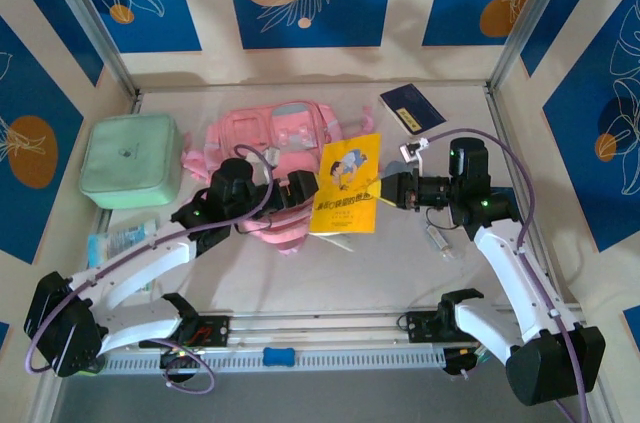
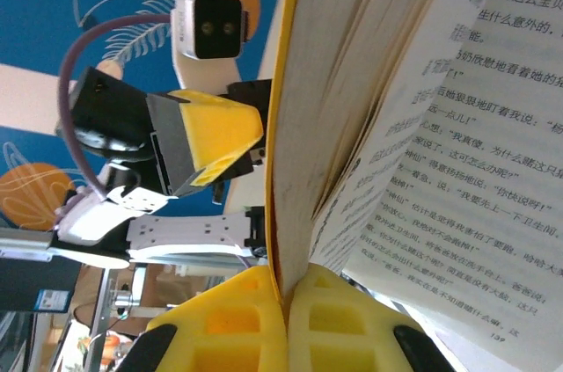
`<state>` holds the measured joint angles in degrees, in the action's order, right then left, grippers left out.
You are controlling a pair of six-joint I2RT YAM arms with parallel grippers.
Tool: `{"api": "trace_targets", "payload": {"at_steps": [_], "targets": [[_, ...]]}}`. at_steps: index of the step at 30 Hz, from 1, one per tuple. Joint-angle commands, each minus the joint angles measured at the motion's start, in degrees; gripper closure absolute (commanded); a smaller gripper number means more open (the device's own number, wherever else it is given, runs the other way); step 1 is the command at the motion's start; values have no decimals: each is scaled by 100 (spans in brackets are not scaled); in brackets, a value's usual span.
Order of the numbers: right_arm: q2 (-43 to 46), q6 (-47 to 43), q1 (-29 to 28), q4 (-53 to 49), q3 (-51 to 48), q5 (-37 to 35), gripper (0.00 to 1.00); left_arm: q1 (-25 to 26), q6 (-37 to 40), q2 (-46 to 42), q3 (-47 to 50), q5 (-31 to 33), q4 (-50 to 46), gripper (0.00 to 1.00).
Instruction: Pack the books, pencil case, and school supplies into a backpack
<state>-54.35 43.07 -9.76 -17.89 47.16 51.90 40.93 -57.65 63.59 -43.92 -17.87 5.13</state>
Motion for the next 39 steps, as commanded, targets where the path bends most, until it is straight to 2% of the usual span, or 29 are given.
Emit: {"api": "trace_targets", "payload": {"at_steps": [1, 6, 11, 18, 22, 24, 25, 27, 29, 30, 32, 33, 34, 36, 39], "targets": [[25, 505, -53, 1208, -13, 614, 100, -18, -63, 91, -268, -430, 132, 0], [-21, 469, -159, 1375, -60, 519, 100, 39, -359, 210, -217, -693, 889, 4], [-157, 177, -161, 1036, -197, 370, 100, 145, -506, 184, -229, -855, 1526, 21], [-331, -336, 27, 207, -119, 56, 100, 170, -387, 136, -316, -836, 1418, 51], [-351, -490, 0, 30, -57, 31, 100, 166, -275, 143, -346, -728, 1246, 74], [-370, -553, 22, -129, -31, -60, 100, 168, -338, 193, -345, -751, 1401, 82], [-375, -578, 26, -181, -31, -46, 97, 165, -353, 218, -353, -784, 1505, 86], [-362, -664, 35, -274, -22, -4, 81, 148, -340, 280, -428, -819, 1573, 94], [-332, -737, 77, -514, 3, -150, 51, 149, -252, 315, -627, -780, 1374, 100], [-330, -703, 125, -594, -11, -219, 37, 148, -259, 328, -681, -780, 1394, 100], [-338, -516, 244, -600, -89, -250, 16, 156, -418, 320, -665, -756, 1734, 100], [-386, -464, 272, -602, -112, -229, 9, 160, -512, 329, -644, -754, 1884, 100], [-476, -441, 273, -617, -112, -190, 2, 163, -600, 342, -636, -734, 2037, 100], [-672, -464, 211, -726, -15, -63, 1, 188, -681, 386, -657, -652, 2081, 100], [-680, 179, 7, 292, -170, 570, 1, 199, -696, 495, -670, -572, 2090, 100]]}}
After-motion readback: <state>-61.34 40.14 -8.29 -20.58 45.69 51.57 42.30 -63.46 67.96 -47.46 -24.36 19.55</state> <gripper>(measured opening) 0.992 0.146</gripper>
